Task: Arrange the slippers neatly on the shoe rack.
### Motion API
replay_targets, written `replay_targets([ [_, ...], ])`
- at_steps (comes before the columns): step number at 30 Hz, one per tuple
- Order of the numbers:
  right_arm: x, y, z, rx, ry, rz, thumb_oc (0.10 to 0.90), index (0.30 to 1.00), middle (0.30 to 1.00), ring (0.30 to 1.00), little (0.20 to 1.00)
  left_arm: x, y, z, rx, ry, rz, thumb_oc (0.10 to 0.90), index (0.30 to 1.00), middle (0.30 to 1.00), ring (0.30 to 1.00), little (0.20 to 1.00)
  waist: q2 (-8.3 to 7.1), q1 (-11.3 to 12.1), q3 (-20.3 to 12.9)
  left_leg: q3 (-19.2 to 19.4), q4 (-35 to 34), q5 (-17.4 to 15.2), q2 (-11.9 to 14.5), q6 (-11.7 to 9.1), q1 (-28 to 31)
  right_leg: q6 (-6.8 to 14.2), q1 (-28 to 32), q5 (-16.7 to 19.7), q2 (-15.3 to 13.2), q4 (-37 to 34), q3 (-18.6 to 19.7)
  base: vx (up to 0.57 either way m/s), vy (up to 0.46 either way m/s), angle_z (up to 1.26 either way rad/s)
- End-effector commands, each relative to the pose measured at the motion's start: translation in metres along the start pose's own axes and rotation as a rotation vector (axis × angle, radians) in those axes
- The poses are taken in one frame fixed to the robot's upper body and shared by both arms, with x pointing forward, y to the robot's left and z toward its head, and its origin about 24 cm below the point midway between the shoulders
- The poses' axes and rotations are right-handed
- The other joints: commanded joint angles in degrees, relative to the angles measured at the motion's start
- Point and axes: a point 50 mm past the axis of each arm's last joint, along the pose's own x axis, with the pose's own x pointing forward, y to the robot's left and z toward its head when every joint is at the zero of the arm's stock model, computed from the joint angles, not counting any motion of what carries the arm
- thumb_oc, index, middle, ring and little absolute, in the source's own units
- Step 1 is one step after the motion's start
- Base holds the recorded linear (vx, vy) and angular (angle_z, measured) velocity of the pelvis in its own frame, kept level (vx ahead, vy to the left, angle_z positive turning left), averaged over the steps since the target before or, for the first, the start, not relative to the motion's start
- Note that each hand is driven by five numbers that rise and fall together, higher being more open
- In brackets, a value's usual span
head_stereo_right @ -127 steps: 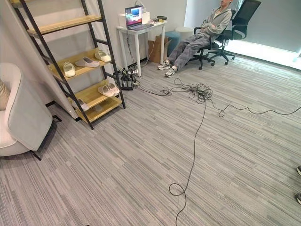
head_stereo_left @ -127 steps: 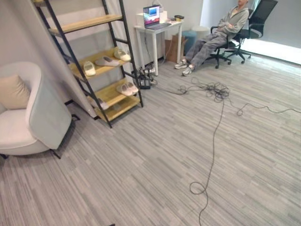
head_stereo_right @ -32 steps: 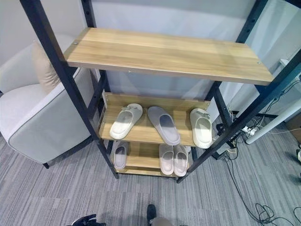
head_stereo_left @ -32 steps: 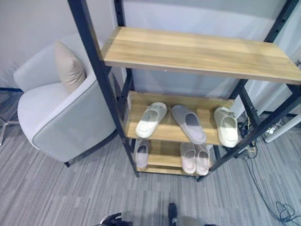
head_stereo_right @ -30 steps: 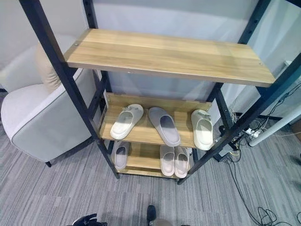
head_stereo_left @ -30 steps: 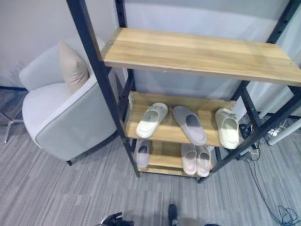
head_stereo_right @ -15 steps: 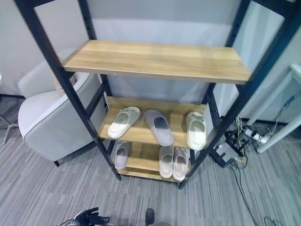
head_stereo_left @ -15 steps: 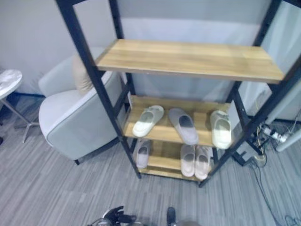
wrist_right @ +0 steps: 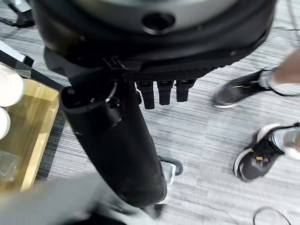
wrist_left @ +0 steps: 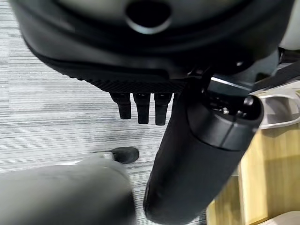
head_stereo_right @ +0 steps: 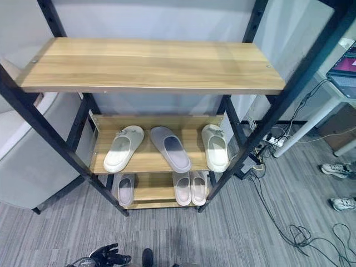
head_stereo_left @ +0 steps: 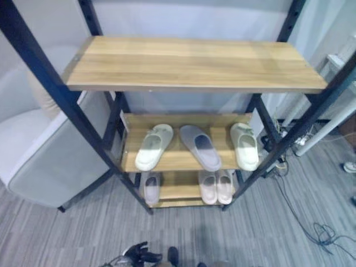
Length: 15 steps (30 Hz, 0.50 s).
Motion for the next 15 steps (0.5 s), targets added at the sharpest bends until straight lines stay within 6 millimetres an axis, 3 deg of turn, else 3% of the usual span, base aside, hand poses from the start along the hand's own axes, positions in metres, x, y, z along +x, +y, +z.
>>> replay_targets([
  [1,0.000,-0.008,0.011,-0.030,-0.053,-0.025,0.800,0.900,0.900,0.900,0.900,-0.003,0.006,-0.015,0.013,0.034,0.019,0.800,0.900,0.900,0.900,0.900,0.78,0.27,-0.35,0.23,4.97,-5.45,-0.62,-1.84,-2.82,2.46,2.72,4.85,-2.71,-5.89,-1.76,0.13,-0.040,-0.17],
  [2,0.000,-0.010,0.010,-0.051,-0.040,-0.027,0.800,0.900,0.900,0.900,0.900,-0.002,0.005,-0.013,0.021,0.025,0.017,0.800,0.900,0.900,0.900,0.900,0.87,0.12,-0.29,0.50,5.30,-6.08,-0.38,-2.36,-2.22,1.49,2.37,4.55,-3.66,-11.07,-3.71,0.13,-0.040,-0.14],
  [4,0.000,-0.009,0.008,-0.026,-0.040,-0.024,0.800,0.900,0.900,0.900,0.900,-0.003,0.003,-0.020,0.027,0.049,0.006,0.800,0.900,0.900,0.900,0.900,0.41,-0.23,-0.50,0.11,6.50,-6.71,-0.74,-2.19,-1.99,1.89,3.31,5.05,-3.60,-14.23,-2.62,0.11,-0.056,-0.01],
  [15,-0.001,-0.007,0.000,-0.032,-0.019,-0.023,0.800,0.900,0.900,0.900,0.900,-0.007,-0.005,-0.039,0.097,0.111,-0.022,0.800,0.900,0.900,0.900,0.900,0.20,-0.52,-2.03,-0.09,3.16,-6.35,0.02,-3.19,1.85,0.60,8.33,4.65,-1.33,-19.99,-1.38,0.06,-0.059,0.02],
])
